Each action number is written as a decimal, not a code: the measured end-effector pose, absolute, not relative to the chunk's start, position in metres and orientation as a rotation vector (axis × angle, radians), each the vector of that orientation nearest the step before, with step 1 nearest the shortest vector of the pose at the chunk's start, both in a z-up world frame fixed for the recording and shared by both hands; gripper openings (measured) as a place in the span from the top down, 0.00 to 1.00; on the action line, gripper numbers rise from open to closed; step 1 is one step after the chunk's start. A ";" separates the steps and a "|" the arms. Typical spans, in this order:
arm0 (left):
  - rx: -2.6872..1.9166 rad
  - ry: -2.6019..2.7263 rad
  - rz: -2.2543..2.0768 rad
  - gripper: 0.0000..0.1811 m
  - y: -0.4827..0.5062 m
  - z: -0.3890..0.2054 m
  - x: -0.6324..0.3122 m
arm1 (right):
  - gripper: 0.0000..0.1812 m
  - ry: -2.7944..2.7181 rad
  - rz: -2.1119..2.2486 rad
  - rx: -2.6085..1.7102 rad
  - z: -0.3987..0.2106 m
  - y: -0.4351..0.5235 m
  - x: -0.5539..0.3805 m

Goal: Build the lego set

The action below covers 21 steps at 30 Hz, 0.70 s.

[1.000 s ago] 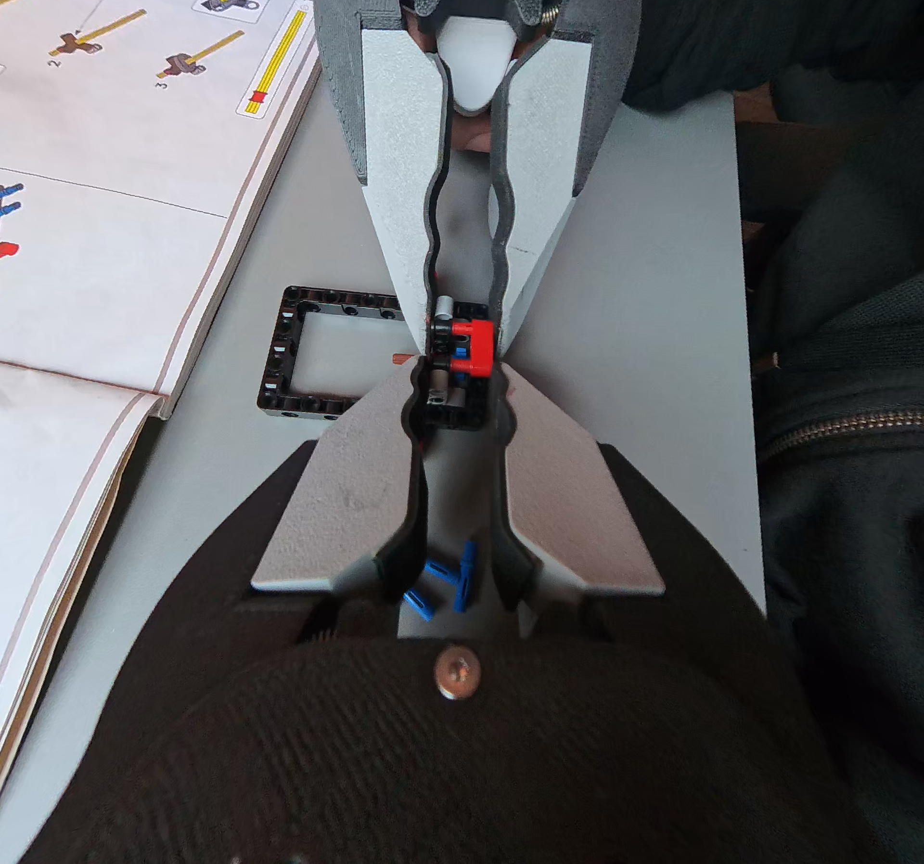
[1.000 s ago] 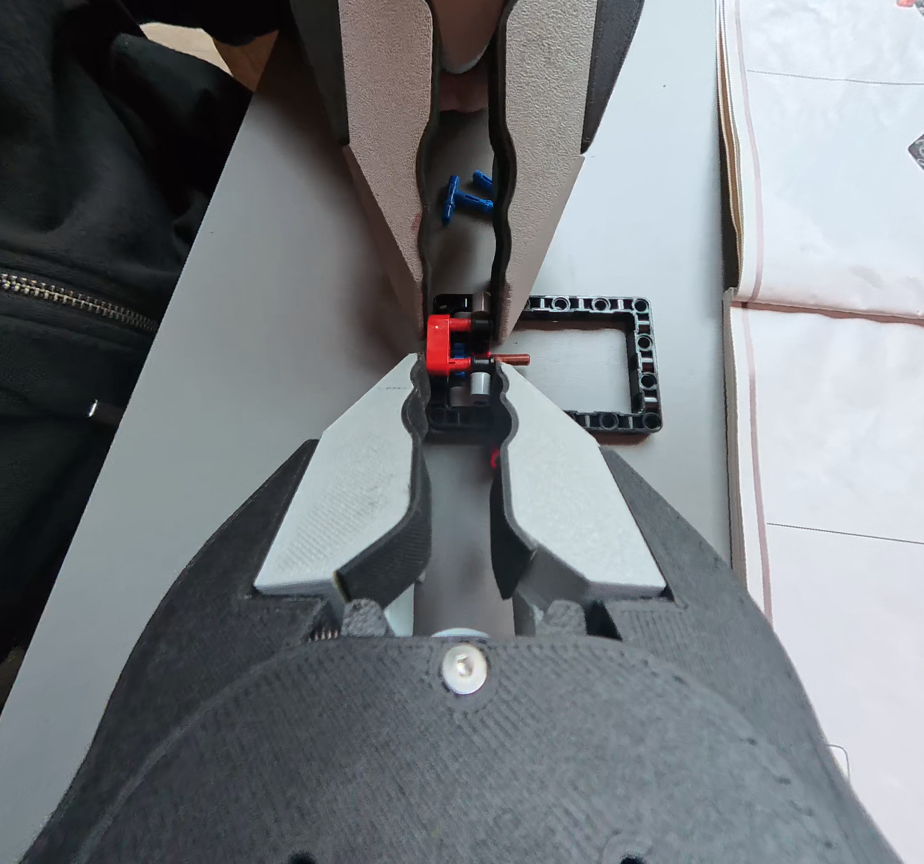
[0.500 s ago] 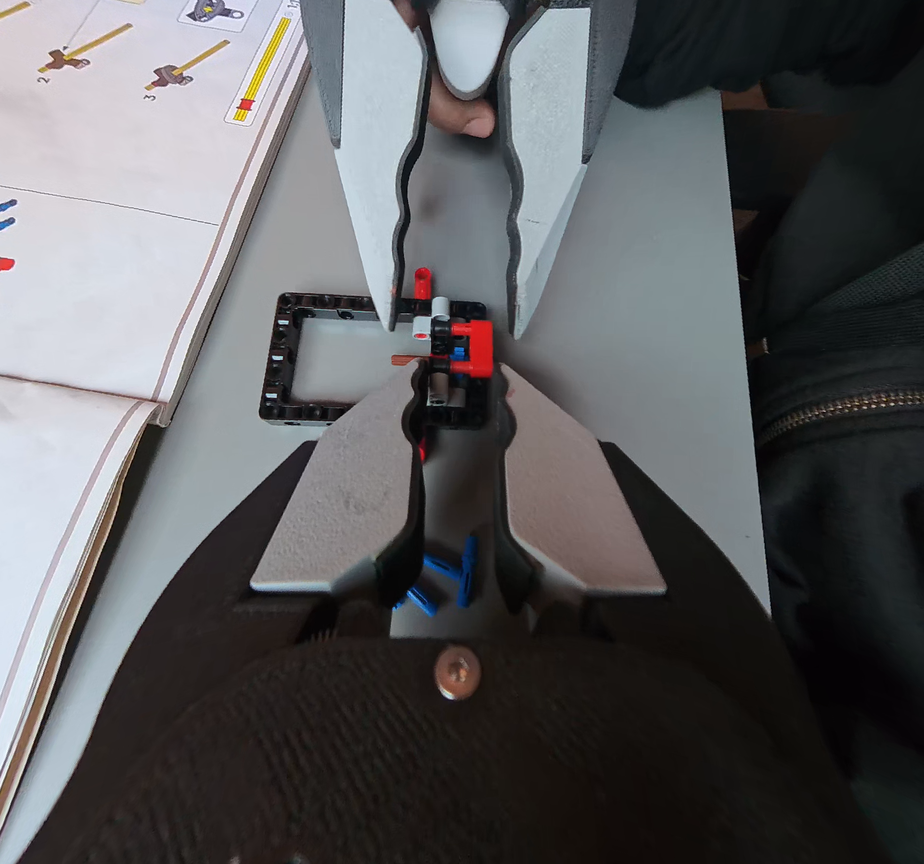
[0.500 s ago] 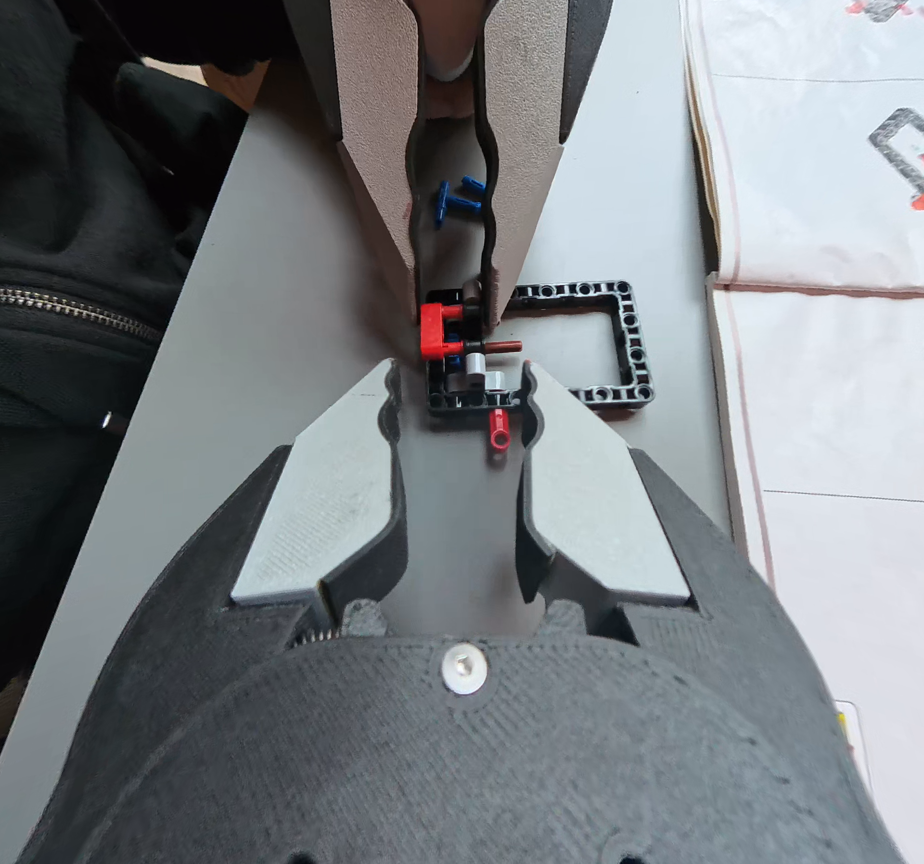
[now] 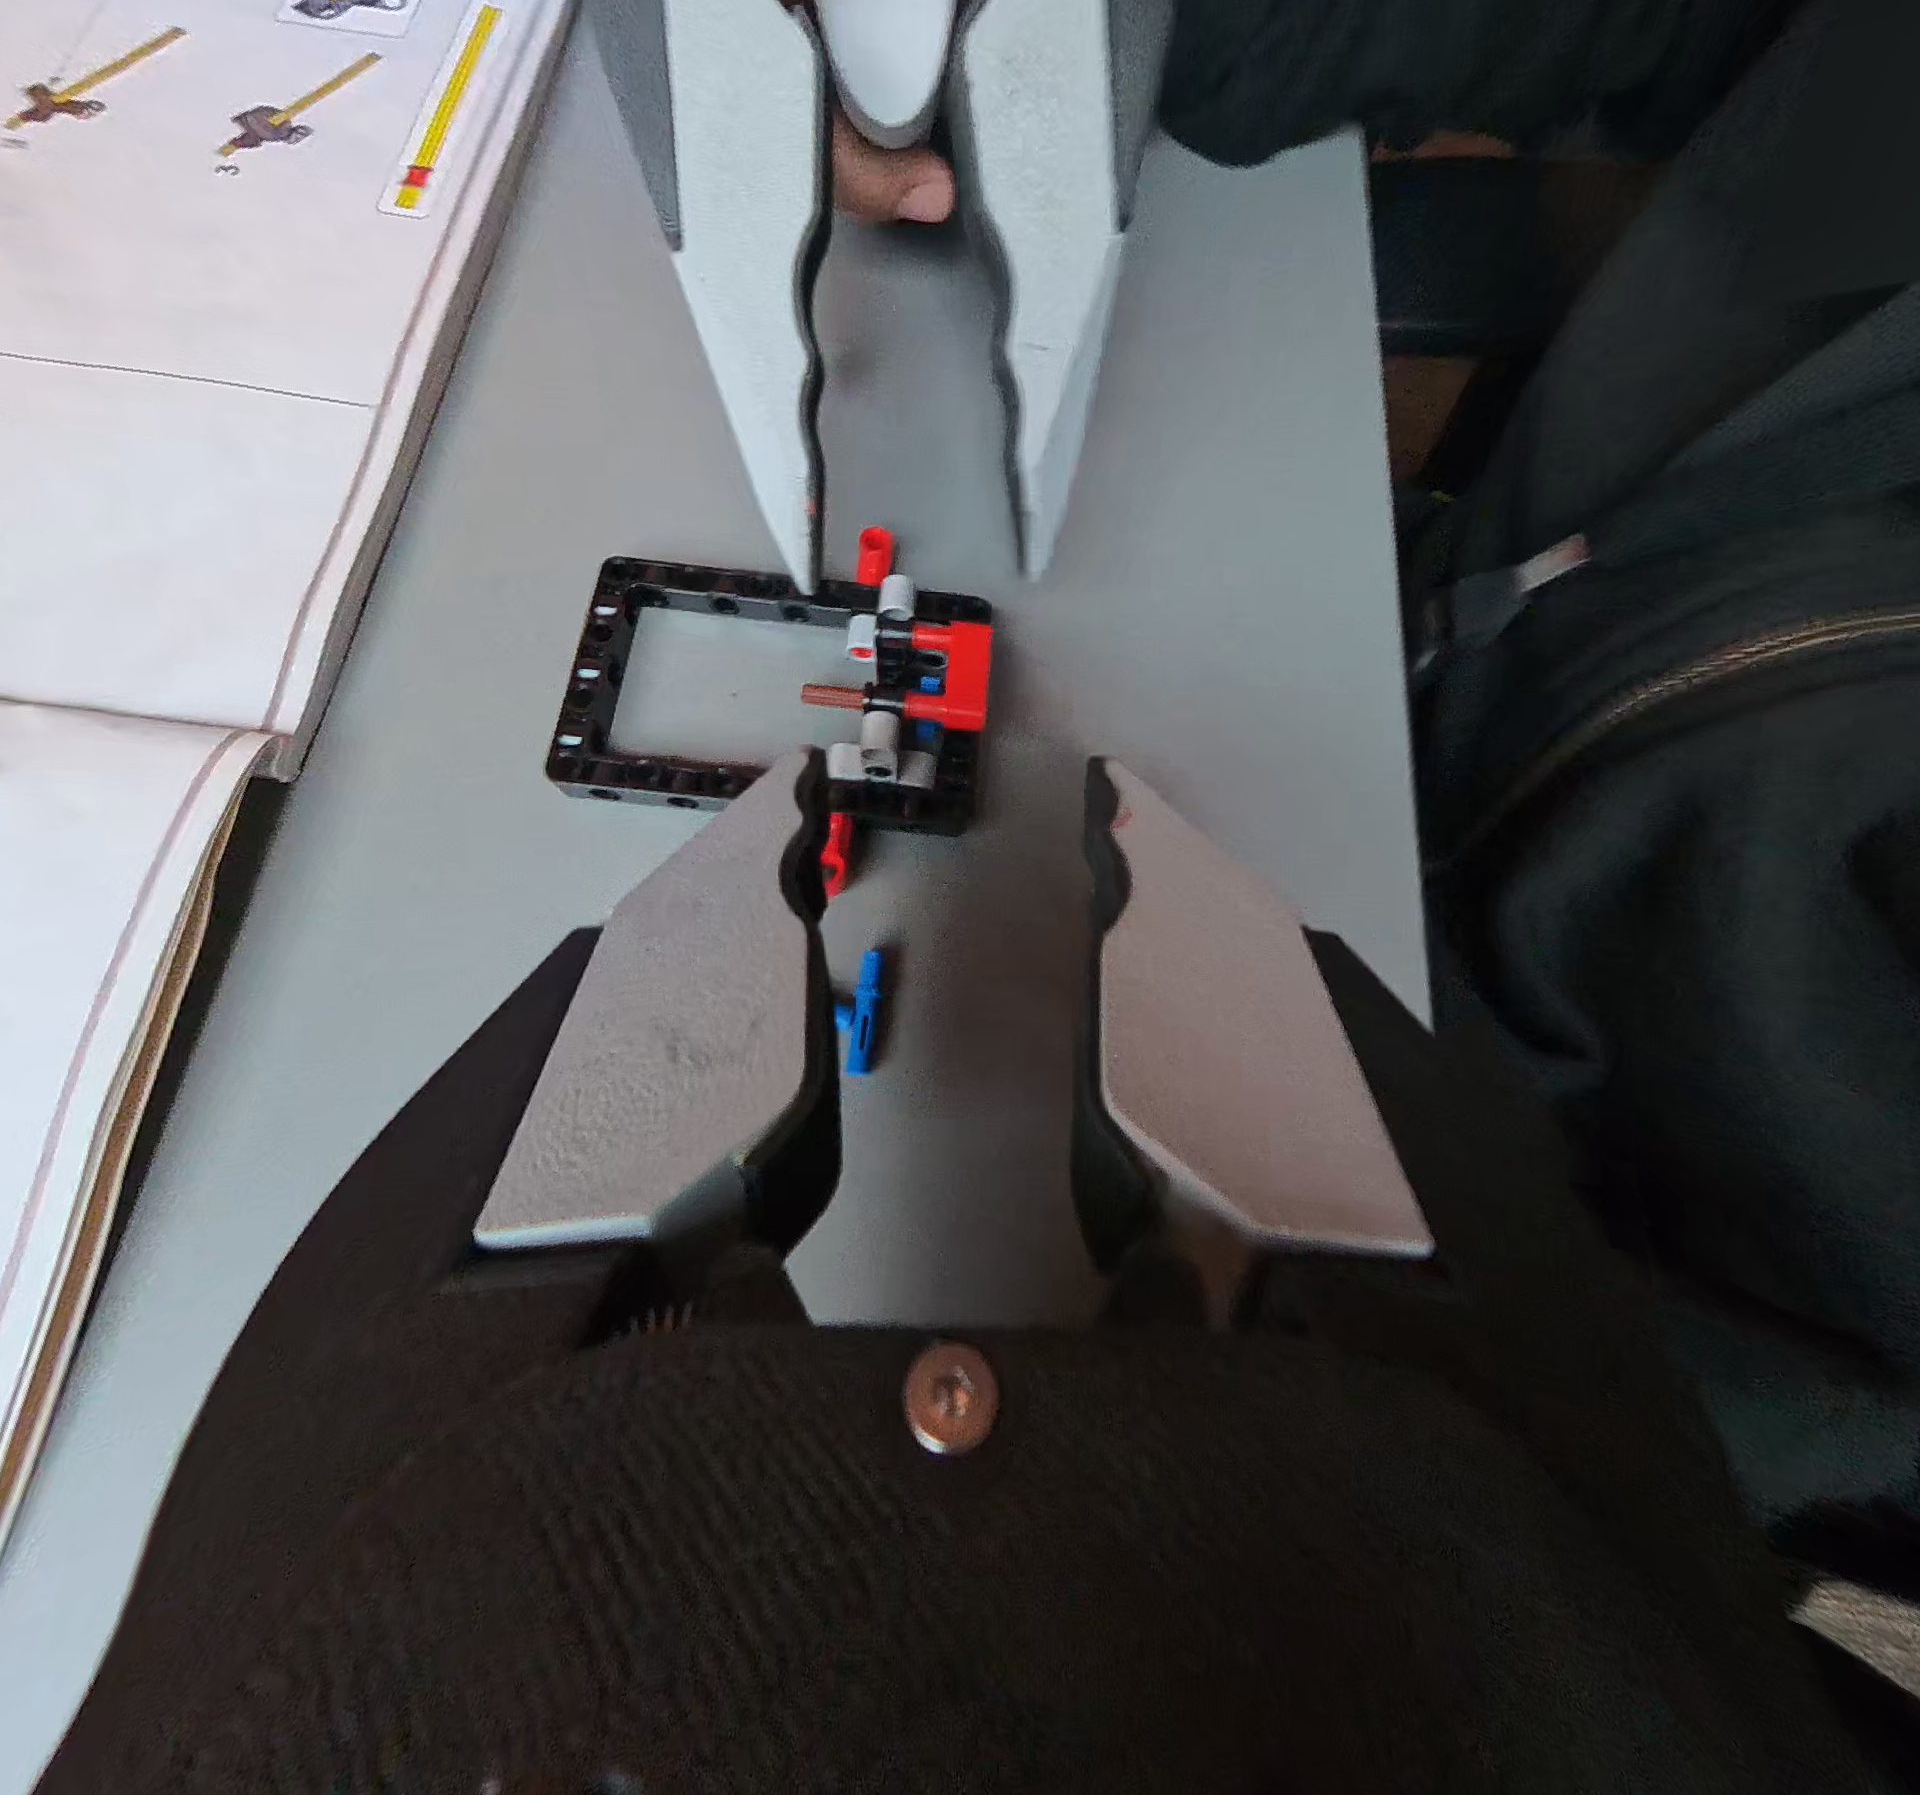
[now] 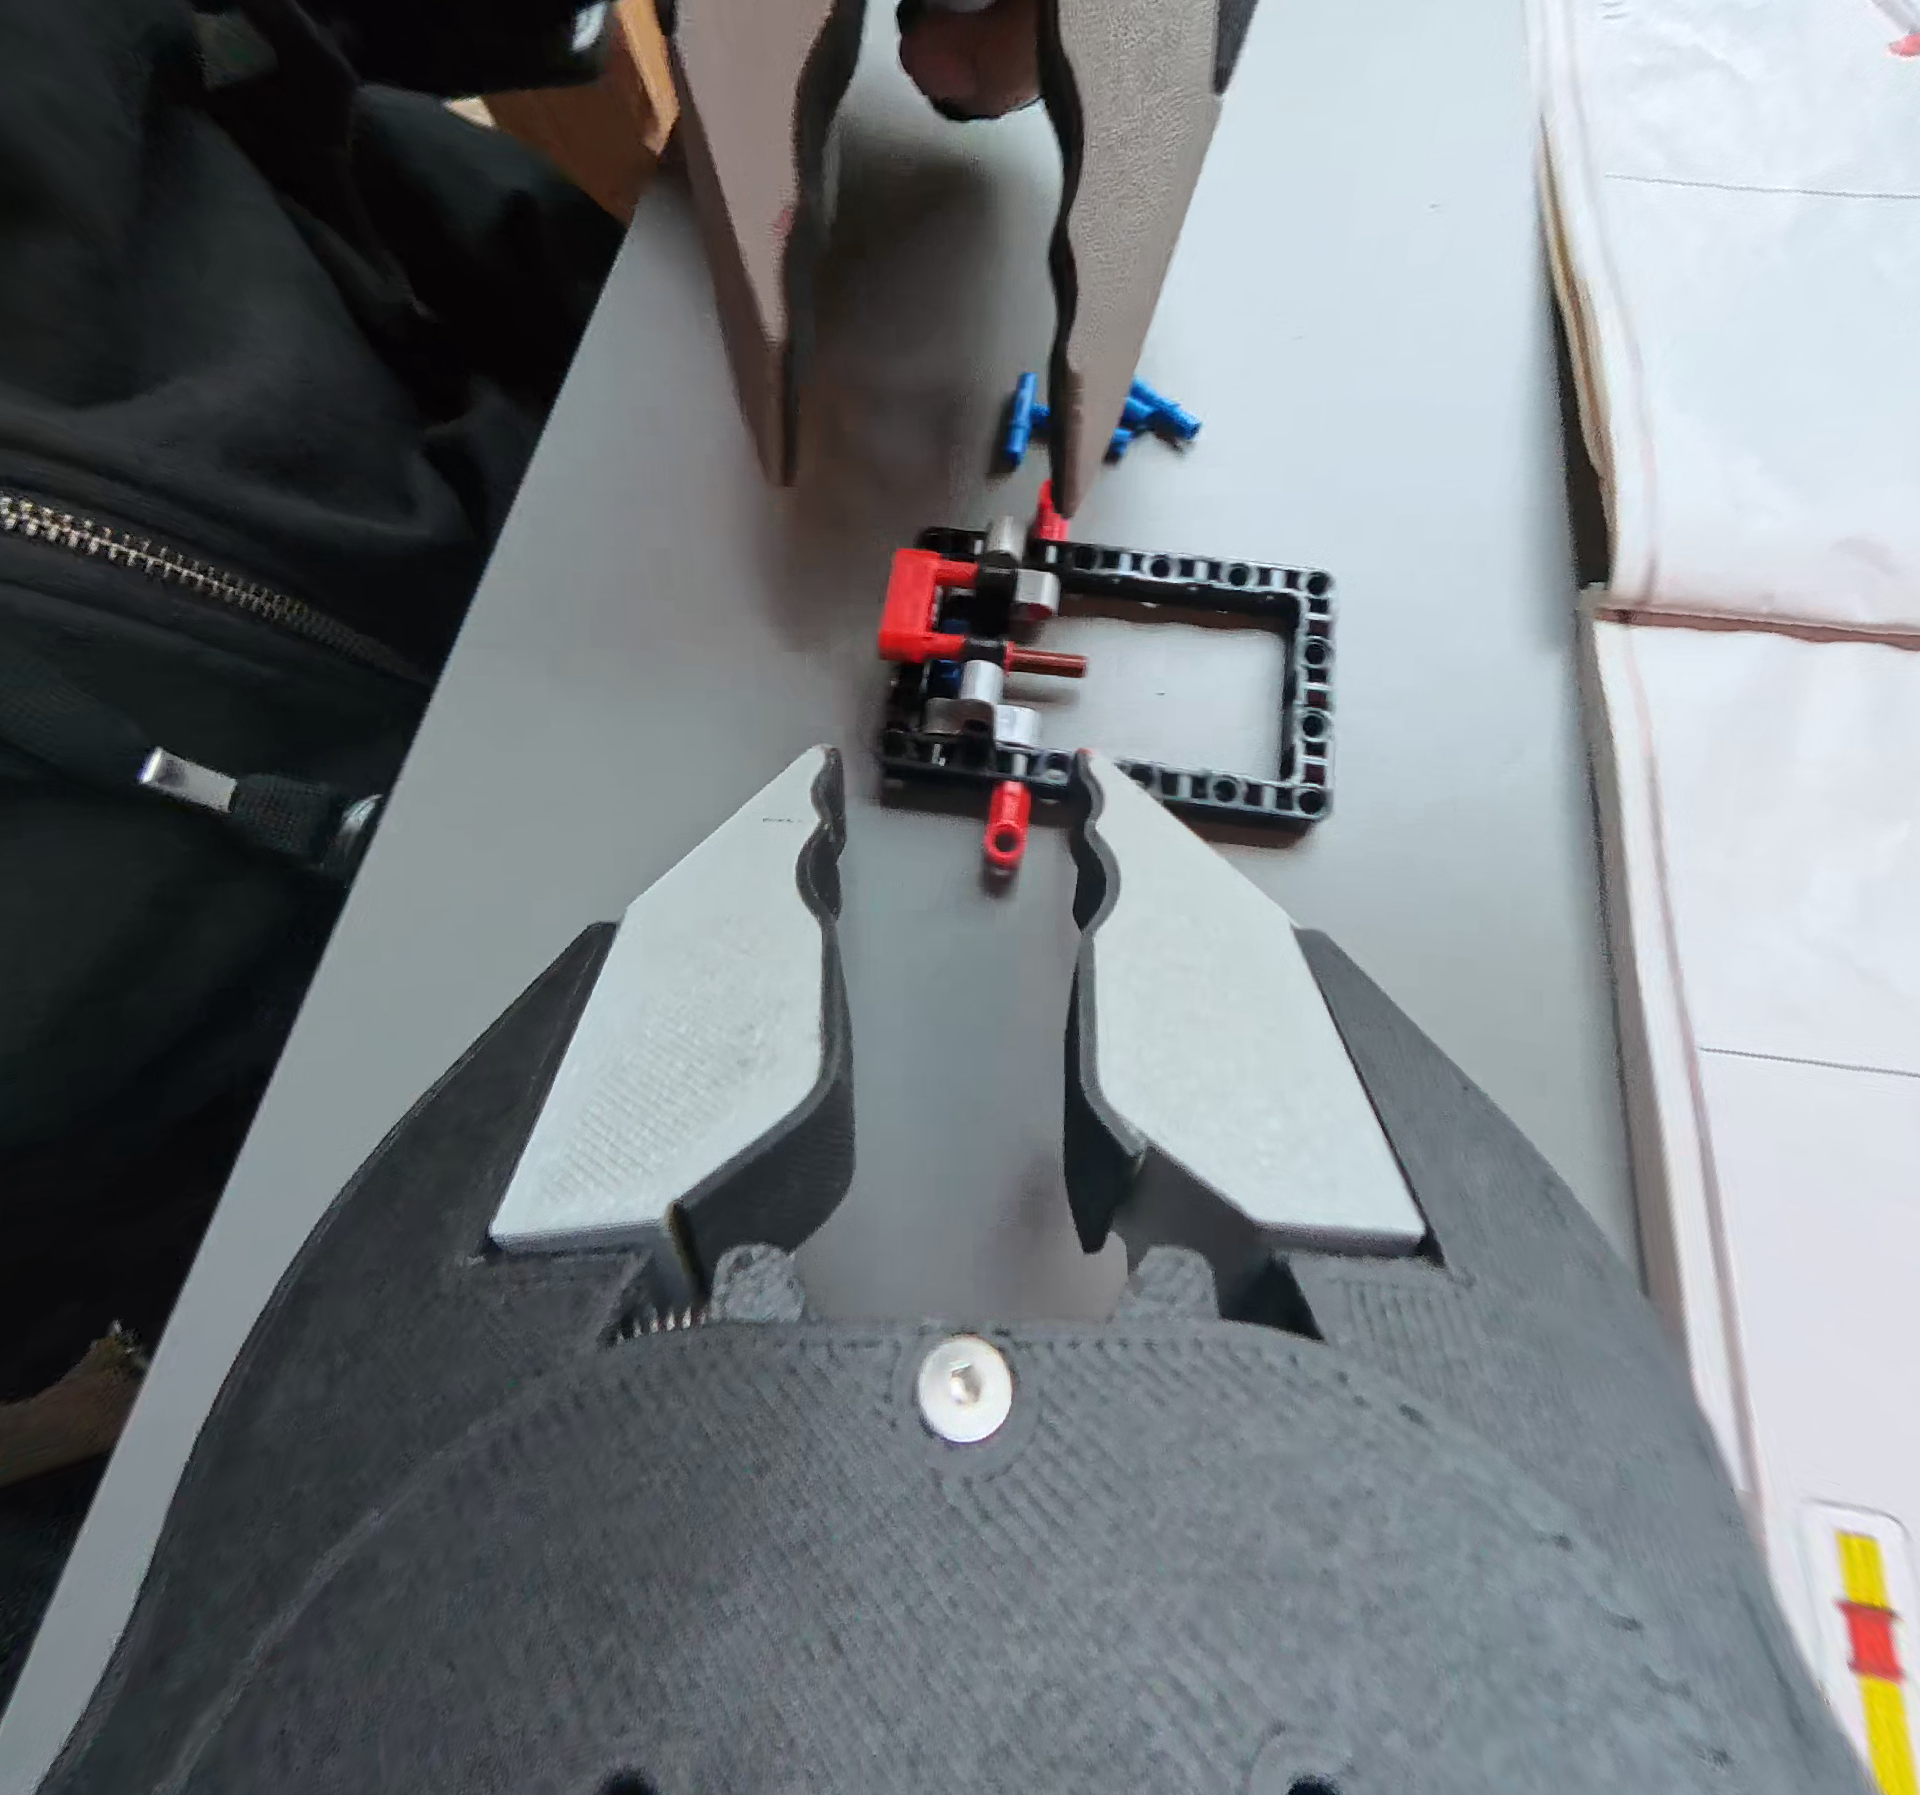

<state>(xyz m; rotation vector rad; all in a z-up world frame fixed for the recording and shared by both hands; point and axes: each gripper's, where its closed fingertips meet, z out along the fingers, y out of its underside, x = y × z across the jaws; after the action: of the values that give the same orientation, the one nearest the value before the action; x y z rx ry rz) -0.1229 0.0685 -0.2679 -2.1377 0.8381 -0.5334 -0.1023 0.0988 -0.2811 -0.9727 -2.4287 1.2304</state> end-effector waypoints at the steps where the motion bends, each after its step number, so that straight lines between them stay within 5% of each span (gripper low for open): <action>1: -2.145 0.844 -0.510 0.77 0.068 -0.270 -0.124 | 0.76 -2.427 1.225 -0.971 -0.281 0.096 -0.103; 4: -2.198 0.837 -0.484 0.85 0.071 -0.282 -0.127 | 0.78 -2.398 1.186 -1.001 -0.283 0.093 -0.110; 5: -2.189 0.828 -0.494 0.96 0.072 -0.281 -0.127 | 0.86 -2.381 1.179 -1.024 -0.282 0.095 -0.114; 8: -2.215 0.777 -0.589 0.97 0.073 -0.282 -0.125 | 1.00 -2.374 1.200 -1.088 -0.283 0.102 -0.116; 15: -2.254 0.296 -1.192 0.97 0.089 -0.232 -0.124 | 1.00 -2.218 1.607 -1.241 -0.243 0.108 -0.119; 21: -2.280 0.238 -1.192 0.97 0.097 -0.226 -0.129 | 1.00 -2.130 1.730 -1.215 -0.222 0.116 -0.114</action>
<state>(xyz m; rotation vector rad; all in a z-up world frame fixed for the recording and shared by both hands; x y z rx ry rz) -0.1291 0.0969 -0.2259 -2.2804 0.2377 -1.1922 -0.1140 0.1158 -0.2223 -1.2149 -2.1298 1.7299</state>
